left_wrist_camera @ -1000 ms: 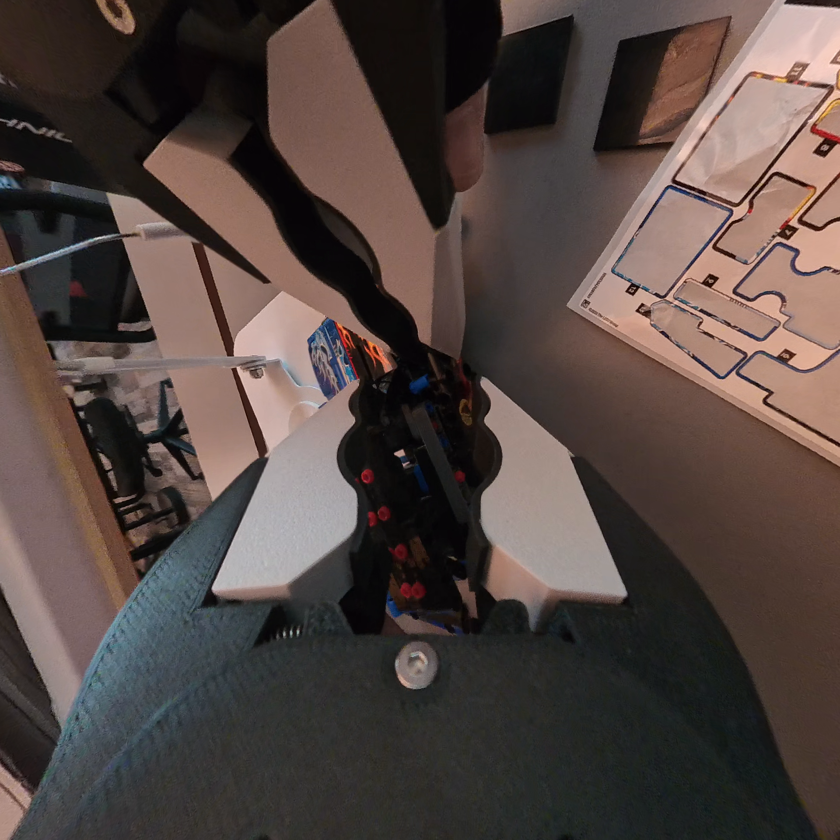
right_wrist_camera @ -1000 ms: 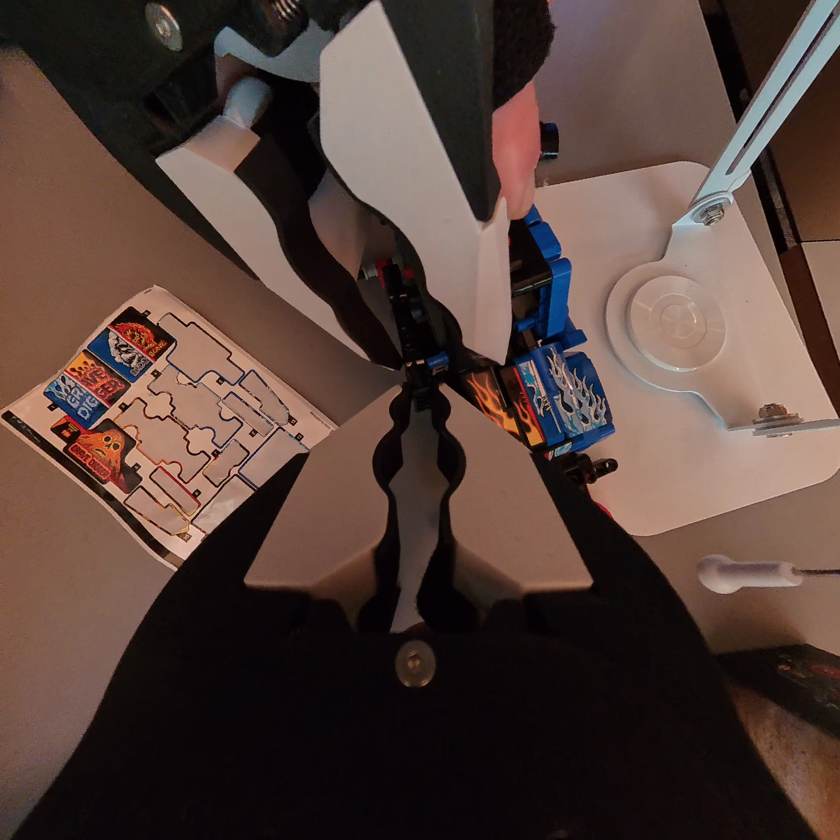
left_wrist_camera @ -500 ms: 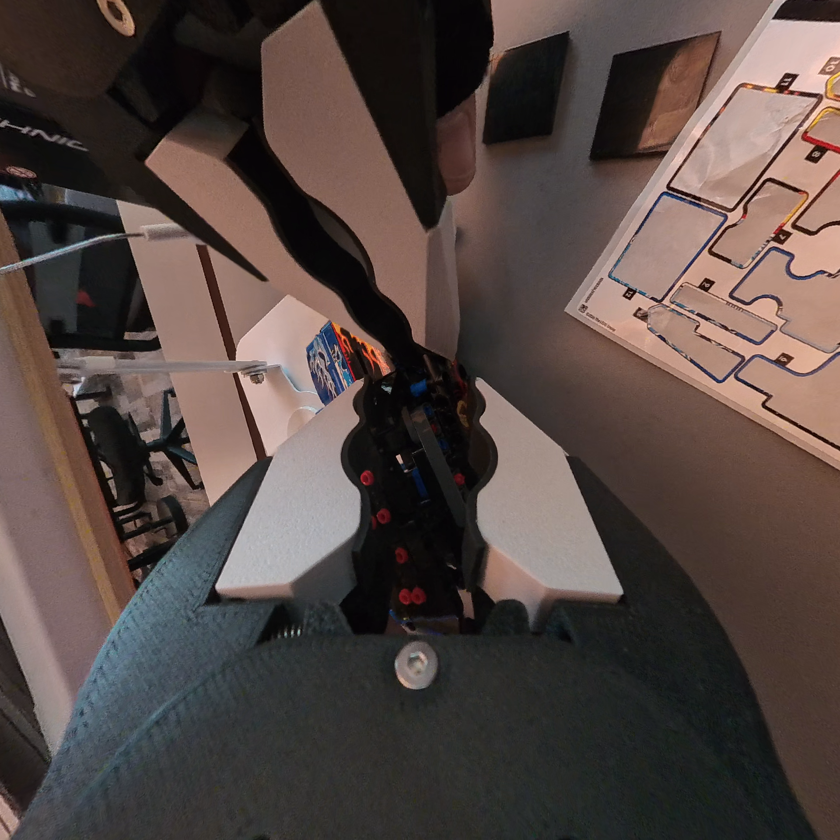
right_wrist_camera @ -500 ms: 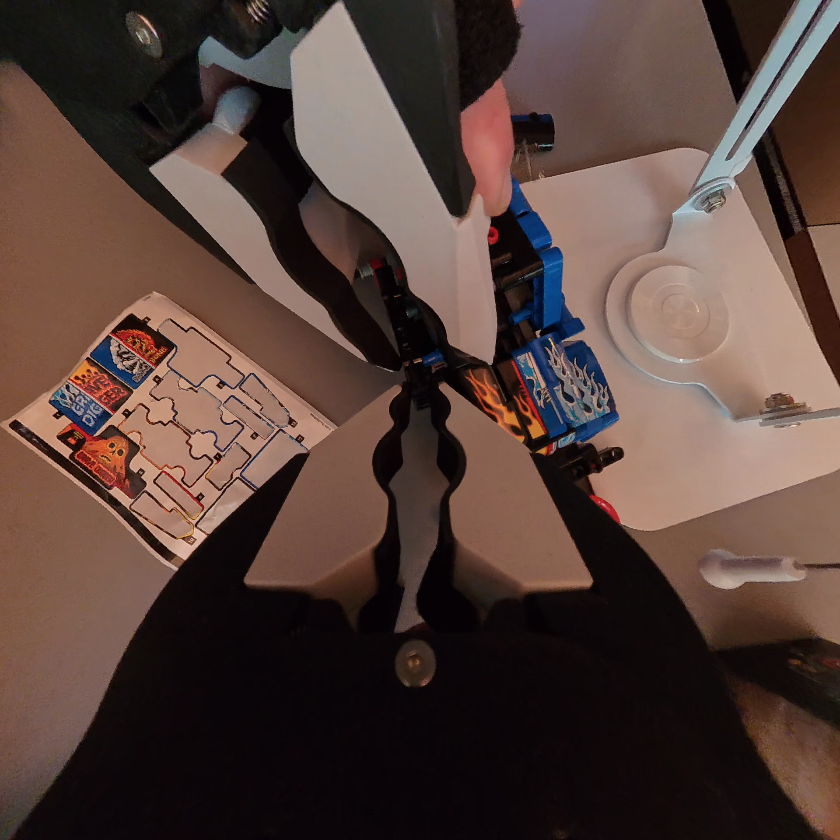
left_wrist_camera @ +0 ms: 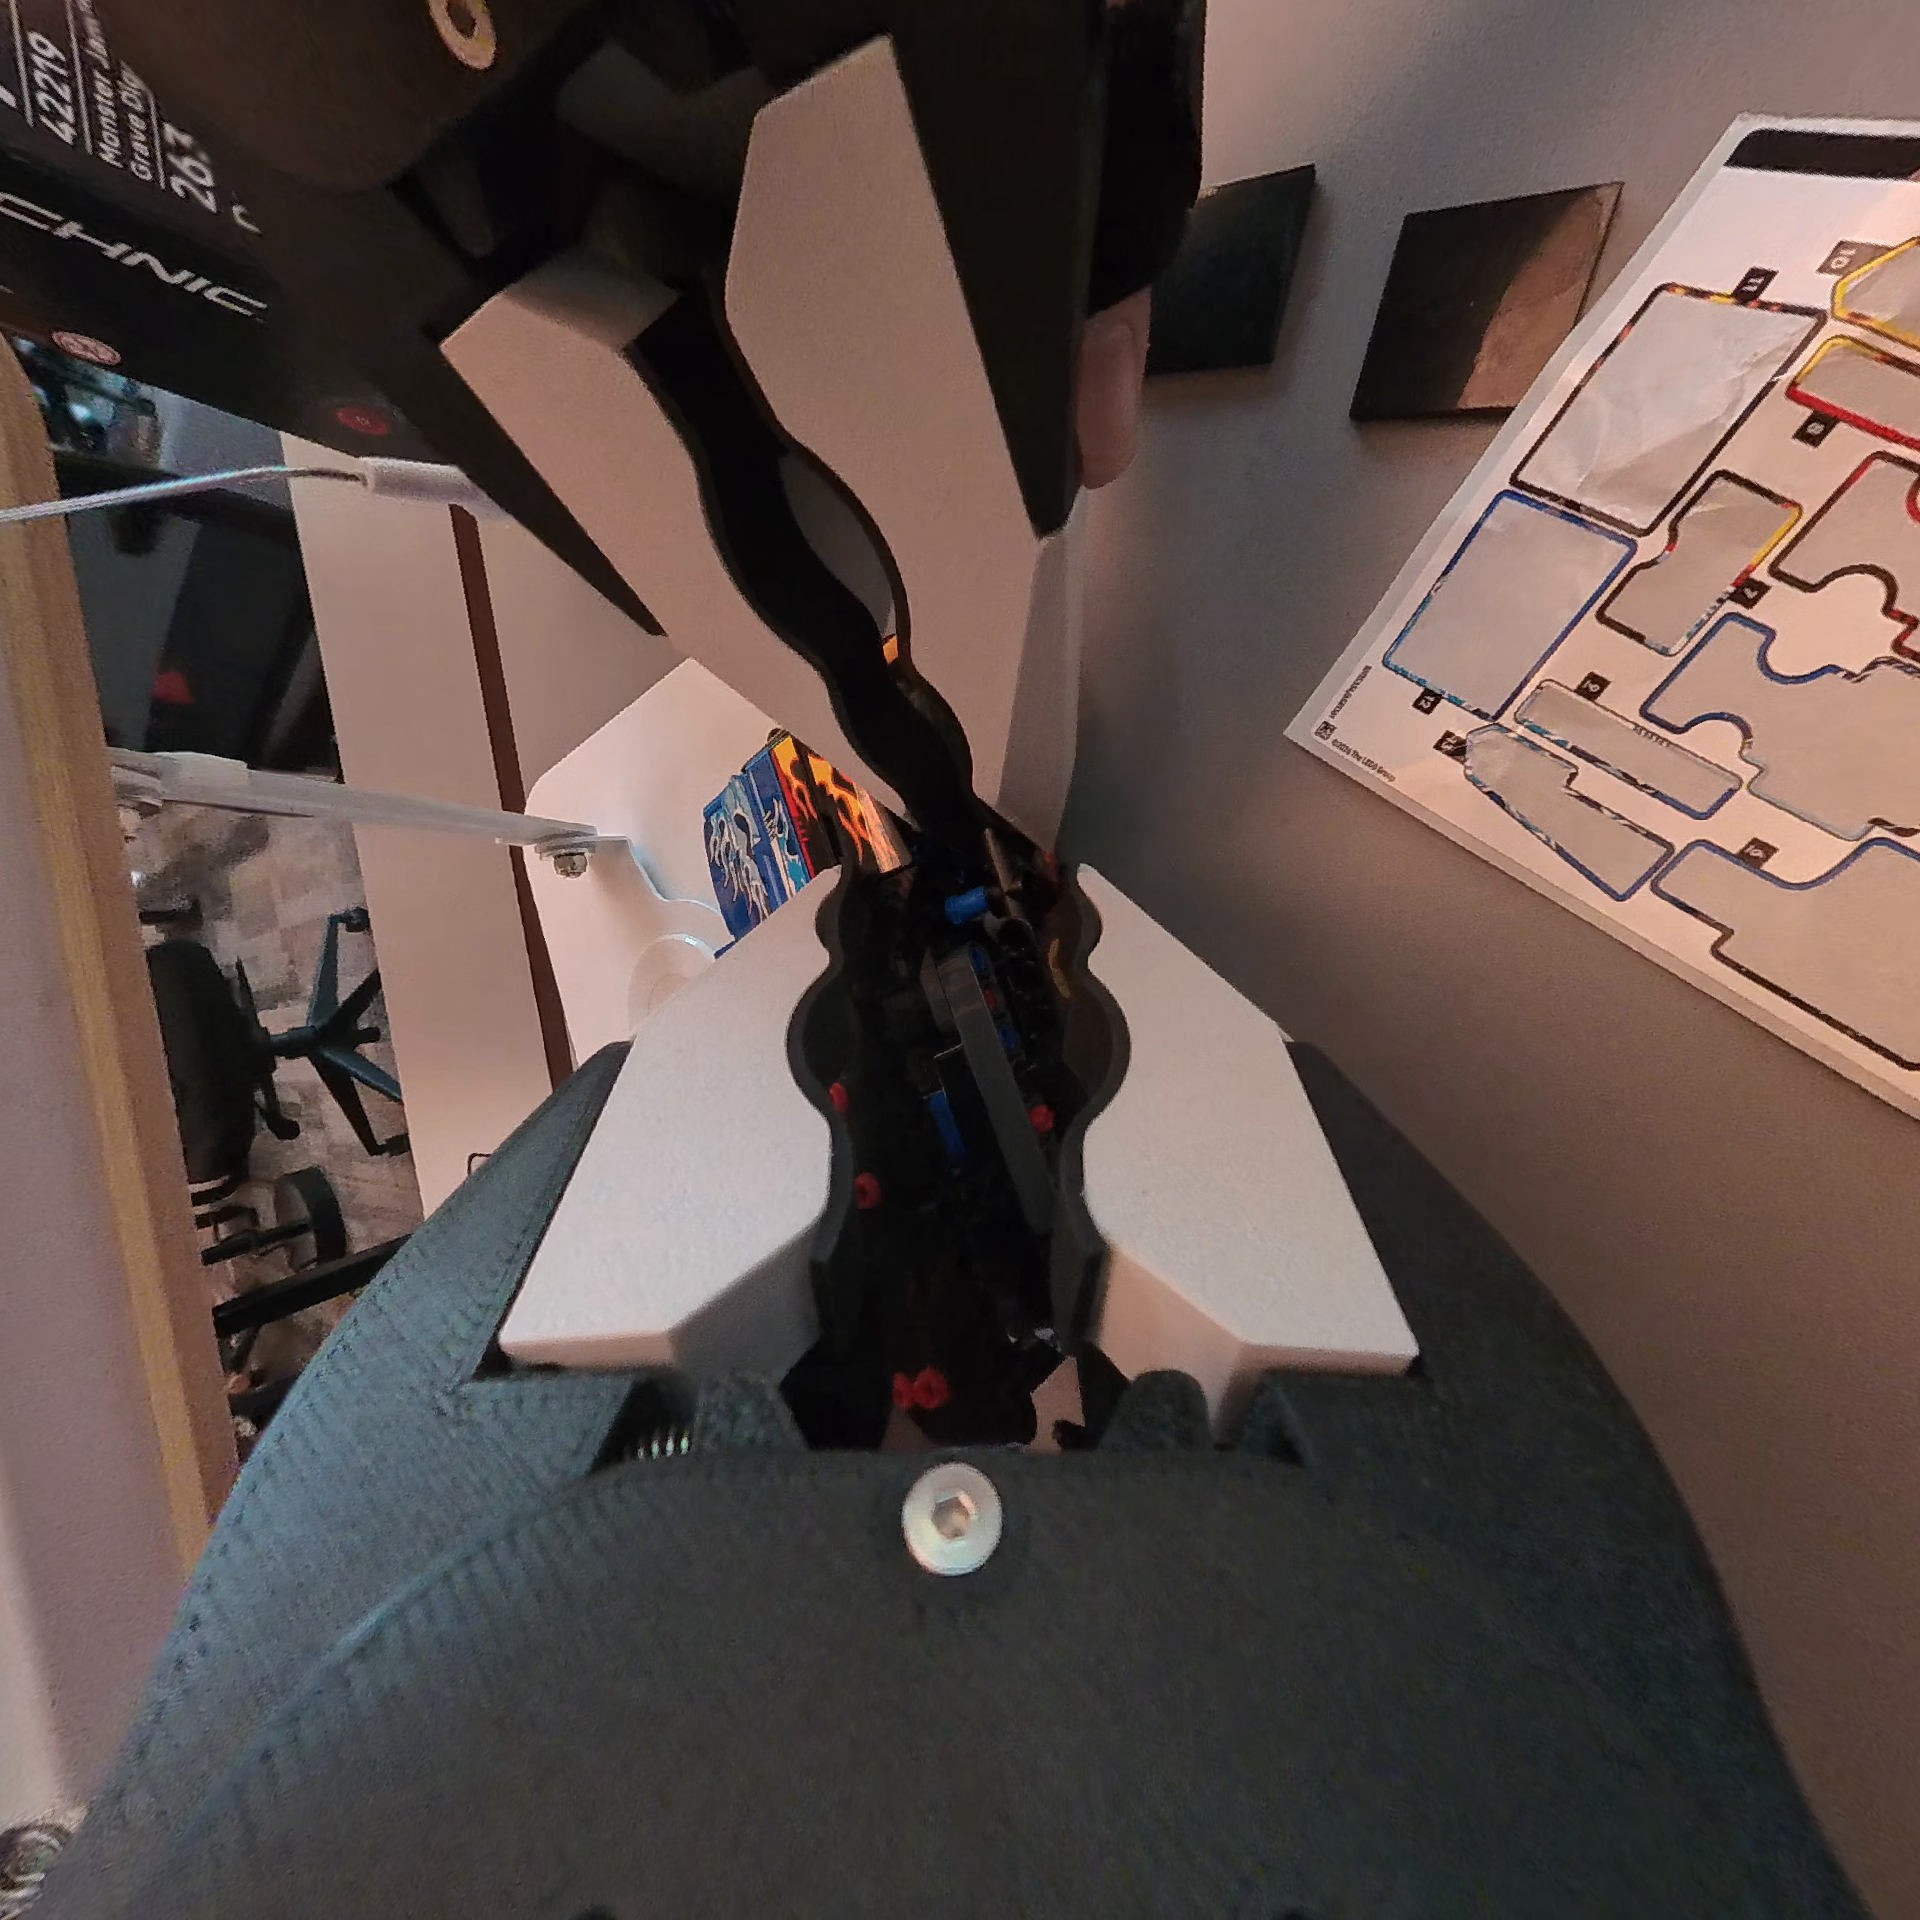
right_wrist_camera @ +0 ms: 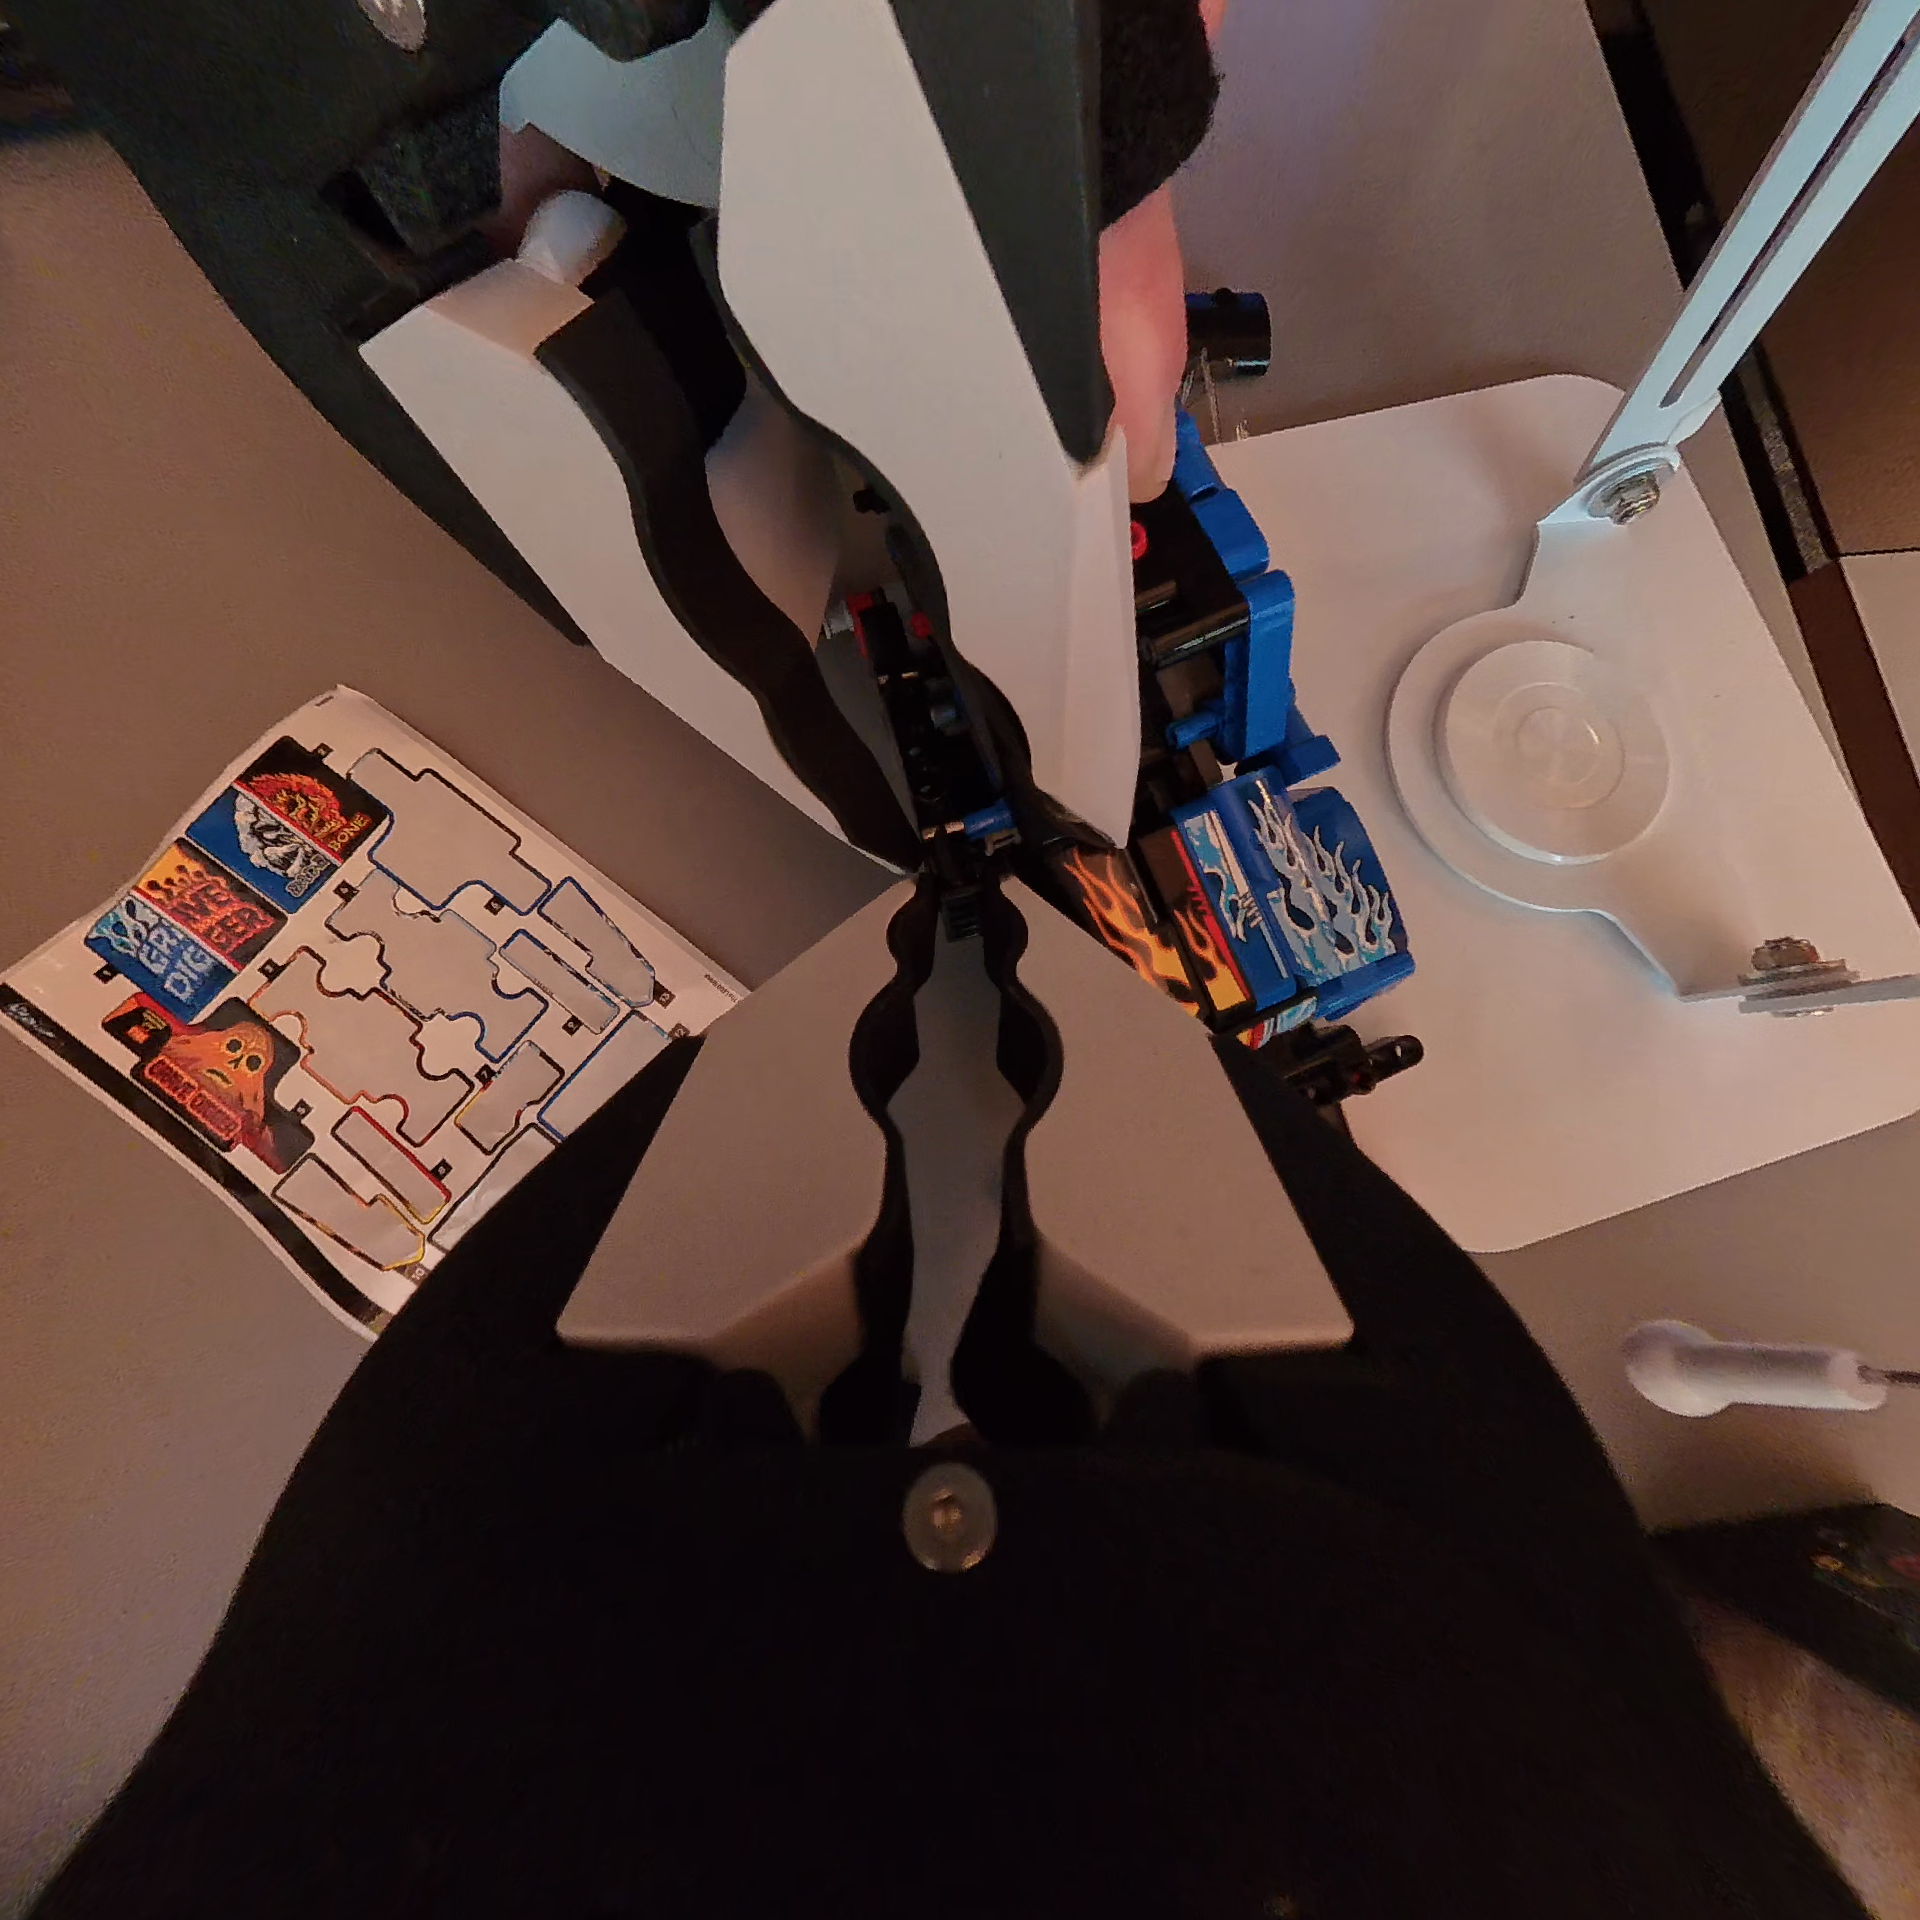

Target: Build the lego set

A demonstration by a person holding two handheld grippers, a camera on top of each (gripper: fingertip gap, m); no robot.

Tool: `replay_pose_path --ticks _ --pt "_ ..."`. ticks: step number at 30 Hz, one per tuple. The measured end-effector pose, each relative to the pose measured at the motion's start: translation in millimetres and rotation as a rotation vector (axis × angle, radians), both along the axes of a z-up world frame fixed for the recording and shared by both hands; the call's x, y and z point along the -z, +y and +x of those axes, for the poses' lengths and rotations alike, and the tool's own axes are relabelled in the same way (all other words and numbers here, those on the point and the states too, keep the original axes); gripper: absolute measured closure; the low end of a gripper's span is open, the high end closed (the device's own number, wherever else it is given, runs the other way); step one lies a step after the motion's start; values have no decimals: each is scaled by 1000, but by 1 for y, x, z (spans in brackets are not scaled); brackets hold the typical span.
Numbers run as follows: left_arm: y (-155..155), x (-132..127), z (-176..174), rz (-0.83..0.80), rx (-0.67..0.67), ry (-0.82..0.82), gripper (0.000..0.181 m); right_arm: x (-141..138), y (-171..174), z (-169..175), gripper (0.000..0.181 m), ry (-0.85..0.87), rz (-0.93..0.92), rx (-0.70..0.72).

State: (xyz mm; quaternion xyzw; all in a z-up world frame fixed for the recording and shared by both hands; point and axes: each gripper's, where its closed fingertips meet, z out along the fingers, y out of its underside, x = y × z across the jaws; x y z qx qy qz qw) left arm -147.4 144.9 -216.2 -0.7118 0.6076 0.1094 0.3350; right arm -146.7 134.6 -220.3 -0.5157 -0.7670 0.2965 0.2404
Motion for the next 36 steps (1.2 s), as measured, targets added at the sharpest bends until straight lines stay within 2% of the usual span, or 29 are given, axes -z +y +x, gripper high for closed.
replay_pose_path --ticks 16,24,30,36 --pt "-1 1 -1 35 39 11 143 1 -2 -1 175 0 139 -26" --pt "-1 0 -1 35 40 4 145 -1 -1 -1 175 14 104 -26" --pt "-1 0 -1 44 32 0 146 0 -1 -3 175 16 3 4" --pt "-1 -1 -2 34 16 -14 147 -1 -1 -4 174 6 0 15"
